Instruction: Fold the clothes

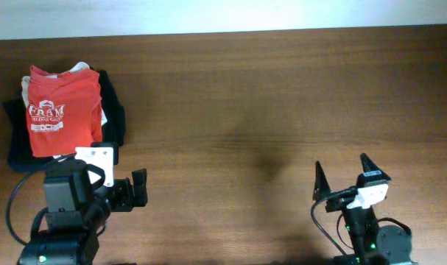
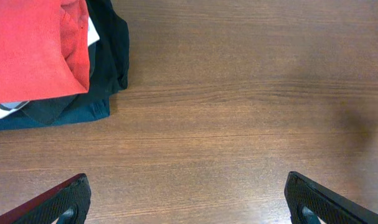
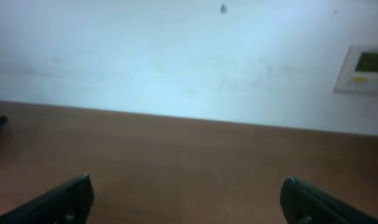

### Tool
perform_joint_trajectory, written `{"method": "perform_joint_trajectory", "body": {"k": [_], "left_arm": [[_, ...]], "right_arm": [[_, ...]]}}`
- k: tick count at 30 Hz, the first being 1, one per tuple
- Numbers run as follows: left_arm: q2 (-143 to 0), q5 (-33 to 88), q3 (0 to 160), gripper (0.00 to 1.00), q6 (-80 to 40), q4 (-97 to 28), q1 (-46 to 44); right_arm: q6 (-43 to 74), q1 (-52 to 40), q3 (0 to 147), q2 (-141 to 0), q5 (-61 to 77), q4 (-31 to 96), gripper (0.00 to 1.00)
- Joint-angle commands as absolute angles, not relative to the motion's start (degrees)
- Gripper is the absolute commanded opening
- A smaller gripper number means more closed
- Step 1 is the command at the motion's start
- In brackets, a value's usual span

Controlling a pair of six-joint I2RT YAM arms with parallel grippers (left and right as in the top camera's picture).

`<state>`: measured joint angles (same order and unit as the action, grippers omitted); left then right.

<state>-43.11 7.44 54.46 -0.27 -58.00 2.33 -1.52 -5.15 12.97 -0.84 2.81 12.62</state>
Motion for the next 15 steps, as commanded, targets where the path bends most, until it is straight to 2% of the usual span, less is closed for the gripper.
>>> {"method": "perform_joint_trajectory", "body": {"k": [1,4,7,10,15], "left_arm": [[-43.05,7.64,54.28,0.99,-0.84,-57.91,2.39],[-43.05,7.64,54.28,0.99,-0.84,-57.91,2.39],[-43.05,7.64,54.28,0.99,-0.84,-57.91,2.39],[-43.05,7.64,54.28,0.99,-0.84,-57.91,2.39],[-43.05,7.64,54.28,0.99,-0.84,-57.91,2.39]], "right_arm": [[-1.30,-5.67,5.39,-0.21,1.98,1.52,0.99],[-1.30,-5.67,0.30,-0.21,1.19,-6.61,0.99],[-7.14,-5.67,0.32,-0.21,1.02,-4.56,0.99],[-7.01,-5.67,0.32,-0.21,1.93,4.64,0.99],[-7.07,-5.61,0.32,-0.21,0.80,4.54,0.99]]}}
